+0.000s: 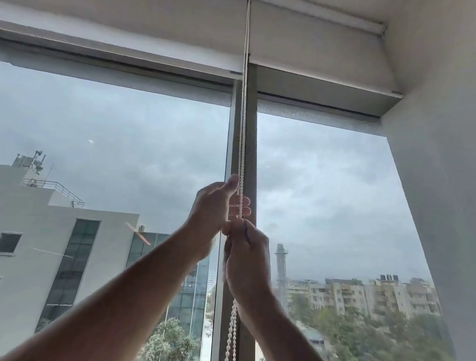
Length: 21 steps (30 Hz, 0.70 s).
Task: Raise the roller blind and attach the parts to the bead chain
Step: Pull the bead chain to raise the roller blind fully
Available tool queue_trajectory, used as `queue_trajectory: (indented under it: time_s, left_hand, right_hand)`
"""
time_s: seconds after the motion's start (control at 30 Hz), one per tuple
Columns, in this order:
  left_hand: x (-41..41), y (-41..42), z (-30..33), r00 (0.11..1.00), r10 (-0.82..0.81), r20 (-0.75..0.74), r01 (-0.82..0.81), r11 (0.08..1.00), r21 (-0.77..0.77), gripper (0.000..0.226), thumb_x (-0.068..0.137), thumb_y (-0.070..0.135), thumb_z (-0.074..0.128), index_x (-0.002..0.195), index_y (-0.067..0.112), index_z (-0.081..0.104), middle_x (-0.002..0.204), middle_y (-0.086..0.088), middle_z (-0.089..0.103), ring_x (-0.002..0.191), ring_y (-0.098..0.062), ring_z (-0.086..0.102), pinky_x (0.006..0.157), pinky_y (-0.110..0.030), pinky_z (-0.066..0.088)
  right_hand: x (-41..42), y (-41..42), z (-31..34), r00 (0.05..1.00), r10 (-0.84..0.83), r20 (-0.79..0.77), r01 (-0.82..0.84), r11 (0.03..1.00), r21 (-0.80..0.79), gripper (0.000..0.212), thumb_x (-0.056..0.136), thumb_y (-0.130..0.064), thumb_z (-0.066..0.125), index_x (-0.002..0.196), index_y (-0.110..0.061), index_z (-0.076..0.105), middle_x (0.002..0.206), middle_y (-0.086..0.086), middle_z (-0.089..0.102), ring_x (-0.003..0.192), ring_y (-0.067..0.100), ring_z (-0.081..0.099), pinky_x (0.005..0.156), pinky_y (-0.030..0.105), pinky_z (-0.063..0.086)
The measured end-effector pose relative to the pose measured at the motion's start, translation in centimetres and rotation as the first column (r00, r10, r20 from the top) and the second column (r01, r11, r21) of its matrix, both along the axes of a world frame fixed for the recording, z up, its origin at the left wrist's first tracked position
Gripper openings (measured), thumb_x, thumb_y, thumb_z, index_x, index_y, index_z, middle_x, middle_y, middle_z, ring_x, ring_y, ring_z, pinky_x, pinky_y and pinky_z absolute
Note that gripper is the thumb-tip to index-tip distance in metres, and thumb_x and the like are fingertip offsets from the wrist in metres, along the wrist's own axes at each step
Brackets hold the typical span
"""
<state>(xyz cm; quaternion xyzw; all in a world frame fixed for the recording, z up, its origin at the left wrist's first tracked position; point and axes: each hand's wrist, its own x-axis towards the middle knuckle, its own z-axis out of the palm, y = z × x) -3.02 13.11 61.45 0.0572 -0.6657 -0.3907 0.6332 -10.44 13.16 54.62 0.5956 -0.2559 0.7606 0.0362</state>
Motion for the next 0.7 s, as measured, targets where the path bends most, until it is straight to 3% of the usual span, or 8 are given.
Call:
queue_trajectory:
  time_s: [0.1,0.17,0.23,0.33,0.4,0.5,0.63,0.7]
  left_hand:
    - [-0.8,0.6,0.6,0.998,-0.049,0.032,0.048,0.998,0.044,0.031,0.102,0.034,0.047,0.099,0.008,0.064,0.064,-0.002,0.066,0.049,-0.012,0.065,0.045,-0.022,0.048]
    - [-1.6,0.9,0.9,0.997,-0.073,-0.032,0.075,0.995,0.06,0.028,0.104,0.022,0.044,0.091,0.006,0.063,0.045,0.006,0.047,0.033,-0.007,0.043,0.036,-0.017,0.032]
    - [-2.4,1.1,0.9,0.994,-0.039,-0.102,0.045,0.997,0.056,0.03,0.099,0.006,0.04,0.079,0.009,0.061,0.04,0.01,0.037,0.03,-0.006,0.028,0.034,-0.015,0.021]
    - [-2.9,1.4,0.7,0.986,0.062,-0.154,-0.062,0.998,0.008,0.036,0.09,-0.002,0.04,0.066,0.016,0.061,0.045,0.009,0.039,0.039,-0.011,0.031,0.042,-0.021,0.024]
    - [-3.0,1.5,0.3,0.979,0.125,-0.159,-0.13,0.991,-0.018,0.038,0.085,-0.001,0.04,0.063,0.019,0.063,0.046,0.01,0.042,0.042,-0.011,0.036,0.046,-0.023,0.027]
    - [-3.6,1.4,-1.5,0.971,0.197,-0.138,-0.207,0.976,-0.062,0.031,0.085,0.005,0.043,0.066,0.019,0.064,0.042,0.012,0.048,0.039,-0.007,0.048,0.044,-0.021,0.037]
    - [-4.4,0.4,-4.7,0.972,0.169,-0.162,-0.193,0.971,-0.144,0.028,0.082,0.013,0.044,0.06,0.016,0.062,0.054,0.006,0.059,0.055,-0.011,0.053,0.054,-0.026,0.041]
    - [-4.6,-0.5,-5.8,0.961,0.203,-0.185,-0.234,0.959,-0.163,0.036,0.094,0.016,0.046,0.064,0.019,0.067,0.058,0.005,0.063,0.056,-0.007,0.05,0.053,-0.024,0.038]
  right_hand:
    - [-0.6,-0.8,-1.9,1.0,-0.014,-0.028,0.014,1.0,0.001,0.046,0.098,-0.004,0.043,0.06,-0.028,0.057,0.042,-0.012,0.039,0.041,0.004,0.029,0.045,0.023,0.024]
    - [-0.8,-1.0,-2.3,0.999,0.026,-0.03,-0.026,1.0,0.0,0.05,0.099,-0.003,0.042,0.056,-0.026,0.052,0.041,-0.011,0.036,0.039,0.005,0.027,0.042,0.021,0.022]
    - [-1.0,-0.9,-2.2,0.995,0.095,-0.041,-0.094,0.995,0.018,0.054,0.103,-0.008,0.041,0.052,-0.025,0.045,0.042,-0.012,0.034,0.038,0.005,0.025,0.039,0.02,0.021]
    - [-1.9,-0.5,-1.8,0.961,0.276,-0.026,-0.273,0.958,0.083,0.054,0.105,-0.018,0.041,0.052,-0.023,0.047,0.043,-0.01,0.035,0.034,0.005,0.026,0.036,0.015,0.022]
    - [-2.7,-0.2,-1.2,0.938,0.348,-0.005,-0.344,0.929,0.137,0.056,0.104,-0.038,0.04,0.051,-0.025,0.053,0.044,-0.007,0.037,0.033,0.007,0.03,0.035,0.014,0.027]
    - [-3.6,0.2,0.8,0.966,0.252,0.063,-0.259,0.949,0.179,0.062,0.095,-0.063,0.034,0.062,-0.019,0.062,0.047,0.004,0.047,0.038,0.015,0.046,0.037,0.018,0.038]
    - [-4.5,1.3,5.0,0.96,0.232,0.157,-0.258,0.95,0.173,0.059,0.098,-0.06,0.036,0.085,-0.013,0.069,0.055,0.0,0.058,0.048,0.01,0.058,0.044,0.022,0.045]
    - [-4.4,2.1,7.0,0.956,0.239,0.169,-0.269,0.944,0.188,0.053,0.099,-0.054,0.042,0.093,-0.007,0.065,0.057,0.003,0.056,0.047,0.014,0.057,0.045,0.024,0.047]
